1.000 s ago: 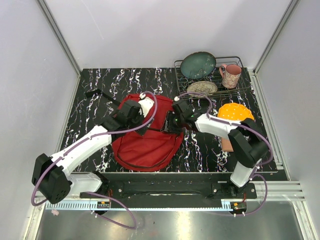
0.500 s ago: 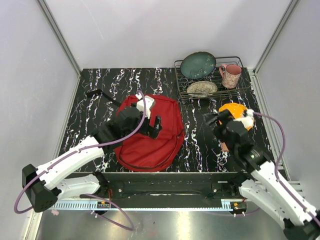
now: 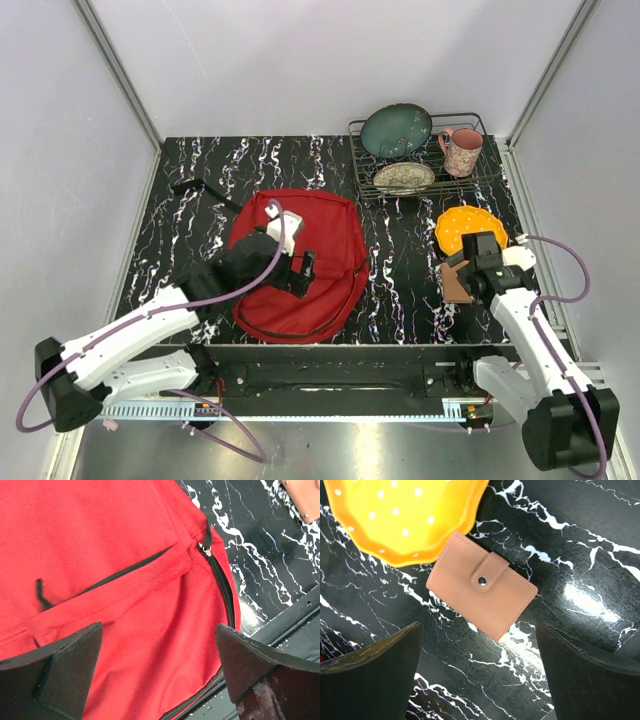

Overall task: Pack the student bag
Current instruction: Move the personal item to the center of the board.

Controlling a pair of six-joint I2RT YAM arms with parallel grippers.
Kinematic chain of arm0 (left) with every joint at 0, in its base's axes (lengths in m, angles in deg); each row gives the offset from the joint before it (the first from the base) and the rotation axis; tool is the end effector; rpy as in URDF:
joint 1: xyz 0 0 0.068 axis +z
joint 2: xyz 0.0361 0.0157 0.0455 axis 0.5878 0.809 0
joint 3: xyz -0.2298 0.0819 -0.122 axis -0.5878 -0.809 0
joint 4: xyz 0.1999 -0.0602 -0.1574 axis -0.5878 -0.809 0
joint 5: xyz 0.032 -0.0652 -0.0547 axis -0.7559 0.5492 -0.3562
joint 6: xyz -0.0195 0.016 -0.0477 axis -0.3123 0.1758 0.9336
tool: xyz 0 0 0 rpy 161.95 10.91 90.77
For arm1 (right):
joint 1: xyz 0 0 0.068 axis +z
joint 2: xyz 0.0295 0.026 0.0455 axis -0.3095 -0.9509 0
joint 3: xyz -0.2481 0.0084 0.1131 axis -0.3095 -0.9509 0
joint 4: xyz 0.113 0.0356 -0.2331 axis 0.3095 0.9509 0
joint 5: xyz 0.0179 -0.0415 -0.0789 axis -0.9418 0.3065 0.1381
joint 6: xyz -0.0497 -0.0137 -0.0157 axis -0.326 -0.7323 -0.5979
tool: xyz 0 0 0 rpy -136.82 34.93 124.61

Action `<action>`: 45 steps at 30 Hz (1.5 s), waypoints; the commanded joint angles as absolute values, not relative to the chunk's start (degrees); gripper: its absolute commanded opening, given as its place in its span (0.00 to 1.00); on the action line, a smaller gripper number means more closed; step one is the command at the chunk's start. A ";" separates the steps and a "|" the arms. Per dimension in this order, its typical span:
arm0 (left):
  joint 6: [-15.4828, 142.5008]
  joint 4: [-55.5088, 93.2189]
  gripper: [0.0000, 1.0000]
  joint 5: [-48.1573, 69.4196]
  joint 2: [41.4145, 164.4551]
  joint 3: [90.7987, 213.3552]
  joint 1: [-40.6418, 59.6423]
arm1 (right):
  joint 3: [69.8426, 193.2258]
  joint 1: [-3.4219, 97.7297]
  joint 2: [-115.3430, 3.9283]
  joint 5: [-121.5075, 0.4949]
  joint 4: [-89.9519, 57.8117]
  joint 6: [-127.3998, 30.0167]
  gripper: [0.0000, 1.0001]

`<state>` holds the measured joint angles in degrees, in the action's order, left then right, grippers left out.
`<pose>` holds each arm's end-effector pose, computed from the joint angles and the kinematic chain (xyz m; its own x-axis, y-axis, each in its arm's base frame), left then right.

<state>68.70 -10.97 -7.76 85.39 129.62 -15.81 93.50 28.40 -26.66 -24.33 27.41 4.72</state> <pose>0.1403 -0.1682 0.2978 -0.5447 0.2330 -0.8056 0.5519 0.8228 -0.1352 0.1653 0.0129 0.2288 -0.3407 0.7128 -0.6130 0.7714 0.5847 0.2511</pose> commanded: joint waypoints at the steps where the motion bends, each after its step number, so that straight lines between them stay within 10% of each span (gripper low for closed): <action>1: 67.14 -14.27 0.99 -12.83 78.25 129.83 -15.77 | 94.14 20.85 -24.91 -34.83 24.39 0.13 1.00; 21: 66.87 -14.45 0.99 -14.15 74.46 126.58 -15.77 | 96.06 14.25 -37.54 -30.80 16.30 -16.28 1.00; 35: 65.73 -12.34 0.99 -11.25 75.34 126.23 -15.85 | 97.22 13.98 -51.00 -52.76 7.95 -25.27 1.00; 45: 65.82 -10.06 0.99 -9.41 77.89 125.88 -15.77 | 90.88 14.07 -47.58 -72.37 -0.93 -23.43 0.80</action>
<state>66.50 -14.14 -10.84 77.35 126.15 -15.79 92.37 13.80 -49.13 -61.73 2.86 -24.50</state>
